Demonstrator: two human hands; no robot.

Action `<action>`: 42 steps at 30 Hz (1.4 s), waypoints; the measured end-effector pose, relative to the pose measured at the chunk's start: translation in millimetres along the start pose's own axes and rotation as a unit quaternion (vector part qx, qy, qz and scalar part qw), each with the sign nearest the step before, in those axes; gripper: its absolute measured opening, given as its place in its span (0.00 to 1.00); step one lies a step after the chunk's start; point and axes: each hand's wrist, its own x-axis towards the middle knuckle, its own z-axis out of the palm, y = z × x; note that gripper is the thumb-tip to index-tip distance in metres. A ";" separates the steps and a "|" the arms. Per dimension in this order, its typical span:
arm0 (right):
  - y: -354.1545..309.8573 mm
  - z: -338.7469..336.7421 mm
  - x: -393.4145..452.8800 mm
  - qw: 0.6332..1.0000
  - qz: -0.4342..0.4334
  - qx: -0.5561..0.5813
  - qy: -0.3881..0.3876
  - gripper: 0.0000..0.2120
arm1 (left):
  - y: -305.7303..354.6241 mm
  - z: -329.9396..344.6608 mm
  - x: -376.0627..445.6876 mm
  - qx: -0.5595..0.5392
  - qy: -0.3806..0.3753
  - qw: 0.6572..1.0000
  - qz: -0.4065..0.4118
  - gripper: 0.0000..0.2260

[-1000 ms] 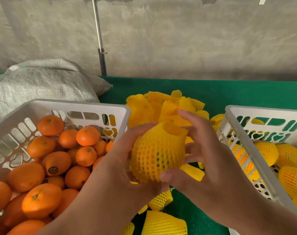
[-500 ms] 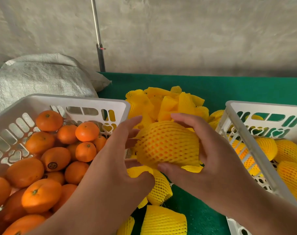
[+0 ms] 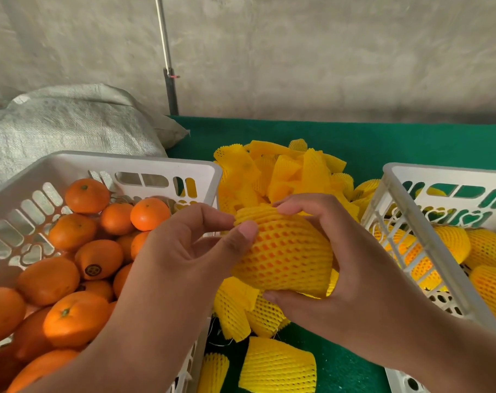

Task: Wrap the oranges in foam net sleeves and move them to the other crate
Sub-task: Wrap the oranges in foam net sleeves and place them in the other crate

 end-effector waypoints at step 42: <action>4.0 0.0 9.6 0.860 0.194 0.424 -0.206 0.26 | 2.9 7.9 -10.2 0.238 -0.012 0.969 0.069 0.08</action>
